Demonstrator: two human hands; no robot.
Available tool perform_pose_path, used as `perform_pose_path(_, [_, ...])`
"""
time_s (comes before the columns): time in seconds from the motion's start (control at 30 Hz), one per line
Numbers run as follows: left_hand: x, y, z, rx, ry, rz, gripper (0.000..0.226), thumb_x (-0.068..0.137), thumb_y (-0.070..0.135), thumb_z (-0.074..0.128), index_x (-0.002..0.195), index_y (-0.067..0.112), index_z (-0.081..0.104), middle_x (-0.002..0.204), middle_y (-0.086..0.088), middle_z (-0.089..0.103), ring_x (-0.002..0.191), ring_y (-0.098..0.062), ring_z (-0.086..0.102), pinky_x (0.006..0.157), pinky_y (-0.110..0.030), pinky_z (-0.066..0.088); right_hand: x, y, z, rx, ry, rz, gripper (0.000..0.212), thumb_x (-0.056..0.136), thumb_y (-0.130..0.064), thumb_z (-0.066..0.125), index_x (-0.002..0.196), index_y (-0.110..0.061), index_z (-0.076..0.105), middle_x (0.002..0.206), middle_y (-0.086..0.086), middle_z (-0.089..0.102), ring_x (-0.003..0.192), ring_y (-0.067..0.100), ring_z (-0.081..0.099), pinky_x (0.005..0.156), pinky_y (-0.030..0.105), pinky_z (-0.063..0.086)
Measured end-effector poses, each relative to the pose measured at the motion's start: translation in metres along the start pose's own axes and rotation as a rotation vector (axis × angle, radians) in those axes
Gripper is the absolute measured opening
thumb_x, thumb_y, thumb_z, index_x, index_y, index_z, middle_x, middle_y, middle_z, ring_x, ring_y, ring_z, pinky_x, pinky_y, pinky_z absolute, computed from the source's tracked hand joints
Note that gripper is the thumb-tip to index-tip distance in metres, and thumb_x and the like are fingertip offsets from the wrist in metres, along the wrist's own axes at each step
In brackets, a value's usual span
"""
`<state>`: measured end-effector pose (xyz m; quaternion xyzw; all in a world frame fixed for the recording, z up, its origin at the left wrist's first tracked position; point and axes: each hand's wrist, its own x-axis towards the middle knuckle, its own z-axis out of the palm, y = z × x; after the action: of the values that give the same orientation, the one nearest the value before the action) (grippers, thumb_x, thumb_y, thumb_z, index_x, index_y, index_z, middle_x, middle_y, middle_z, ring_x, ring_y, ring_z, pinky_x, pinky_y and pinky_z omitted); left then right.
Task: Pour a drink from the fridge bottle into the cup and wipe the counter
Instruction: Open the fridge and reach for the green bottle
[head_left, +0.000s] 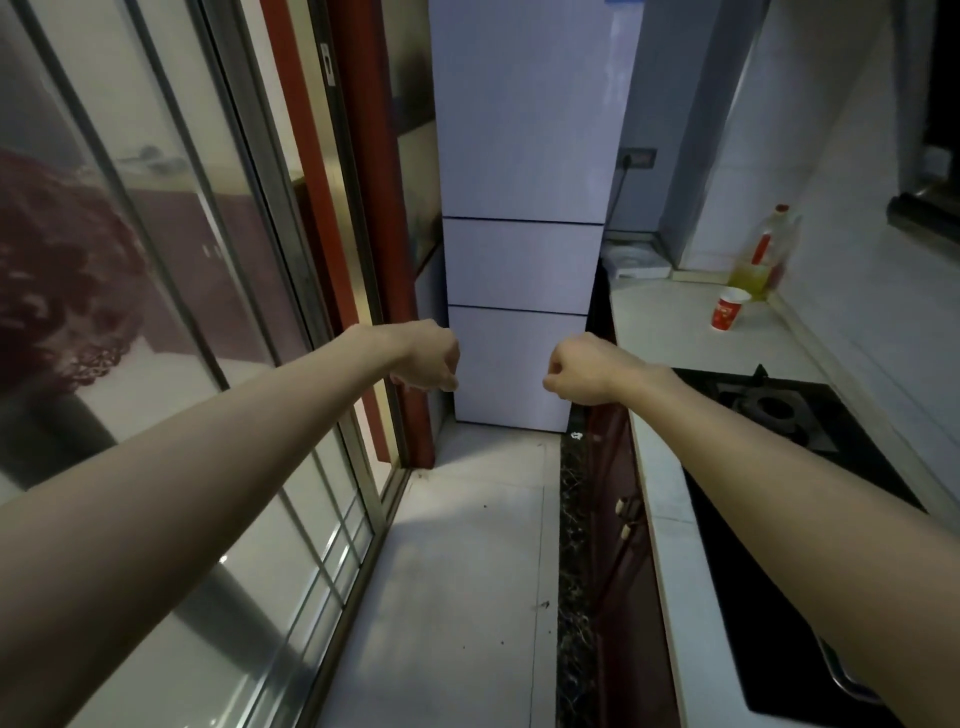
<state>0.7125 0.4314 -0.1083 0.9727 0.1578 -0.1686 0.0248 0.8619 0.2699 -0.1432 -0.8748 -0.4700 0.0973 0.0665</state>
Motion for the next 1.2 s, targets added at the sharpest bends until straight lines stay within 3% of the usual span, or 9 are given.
perform_pose_path(0.07, [0.016, -0.011, -0.004, -0.009, 0.016, -0.009, 0.026, 0.1, 0.031, 0.05, 0.093, 0.01, 0.064, 0.086, -0.005, 0.067, 0.084, -0.021, 0.069, 0.078, -0.031, 0.057, 0.021, 0.005, 0.001, 0.012, -0.016, 0.0, 0.033, 0.087, -0.024, 0.053, 0.091, 0.004, 0.07, 0.092, 0.018, 0.072, 0.088, 0.035, 0.067, 0.073, 0.041, 0.056])
perform_pose_path(0.2, [0.052, -0.035, -0.006, -0.029, 0.018, -0.006, 0.028, 0.1, 0.031, 0.05, 0.089, 0.008, 0.062, 0.084, -0.004, 0.066, 0.082, -0.02, 0.07, 0.076, -0.028, 0.056, 0.067, 0.008, 0.007, 0.014, -0.047, -0.011, 0.033, 0.088, -0.023, 0.053, 0.093, 0.005, 0.069, 0.094, 0.019, 0.072, 0.089, 0.037, 0.068, 0.066, 0.035, 0.052])
perform_pose_path(0.4, [0.126, -0.083, -0.01, -0.023, -0.04, 0.031, 0.033, 0.1, 0.033, 0.048, 0.104, 0.006, 0.066, 0.092, -0.011, 0.072, 0.084, -0.021, 0.071, 0.08, -0.031, 0.057, 0.145, 0.009, 0.008, -0.026, -0.073, 0.006, 0.032, 0.088, -0.026, 0.054, 0.093, 0.002, 0.068, 0.091, 0.015, 0.072, 0.086, 0.033, 0.068, 0.075, 0.042, 0.057])
perform_pose_path(0.5, [0.166, -0.113, -0.025, -0.028, -0.049, 0.051, 0.033, 0.101, 0.032, 0.048, 0.109, 0.007, 0.066, 0.084, -0.006, 0.07, 0.082, -0.02, 0.071, 0.085, -0.035, 0.058, 0.19, 0.009, -0.005, -0.021, -0.055, 0.029, 0.032, 0.086, -0.024, 0.053, 0.093, 0.004, 0.068, 0.092, 0.018, 0.072, 0.089, 0.036, 0.066, 0.078, 0.045, 0.057])
perform_pose_path(0.63, [0.212, -0.162, -0.053, -0.034, -0.039, 0.071, 0.03, 0.101, 0.033, 0.048, 0.106, 0.008, 0.066, 0.079, -0.001, 0.067, 0.077, -0.018, 0.07, 0.084, -0.039, 0.059, 0.248, 0.005, -0.028, -0.021, -0.037, 0.074, 0.034, 0.086, -0.025, 0.053, 0.091, 0.005, 0.068, 0.094, 0.02, 0.071, 0.09, 0.038, 0.066, 0.078, 0.046, 0.056])
perform_pose_path(0.87, [0.278, -0.222, -0.073, -0.072, -0.03, 0.092, 0.03, 0.099, 0.034, 0.05, 0.105, 0.009, 0.067, 0.09, -0.008, 0.072, 0.081, -0.021, 0.071, 0.08, -0.036, 0.06, 0.323, 0.006, -0.037, -0.009, -0.059, 0.137, 0.038, 0.088, -0.025, 0.054, 0.098, 0.009, 0.065, 0.1, 0.023, 0.07, 0.096, 0.041, 0.064, 0.081, 0.049, 0.055])
perform_pose_path(1.07, [0.33, -0.252, -0.072, -0.093, -0.068, 0.109, 0.024, 0.1, 0.033, 0.051, 0.104, 0.012, 0.063, 0.092, -0.008, 0.071, 0.083, -0.021, 0.071, 0.082, -0.036, 0.06, 0.377, 0.016, -0.033, -0.025, -0.082, 0.145, 0.036, 0.089, -0.025, 0.054, 0.092, 0.008, 0.067, 0.095, 0.023, 0.07, 0.074, 0.034, 0.063, 0.068, 0.04, 0.053])
perform_pose_path(1.2, [0.366, -0.265, -0.082, -0.072, -0.082, 0.106, 0.019, 0.099, 0.033, 0.051, 0.095, 0.017, 0.06, 0.089, -0.006, 0.071, 0.08, -0.02, 0.07, 0.083, -0.037, 0.059, 0.418, 0.03, -0.035, -0.006, -0.077, 0.136, 0.034, 0.089, -0.025, 0.054, 0.096, 0.005, 0.068, 0.097, 0.02, 0.071, 0.092, 0.038, 0.066, 0.078, 0.044, 0.055])
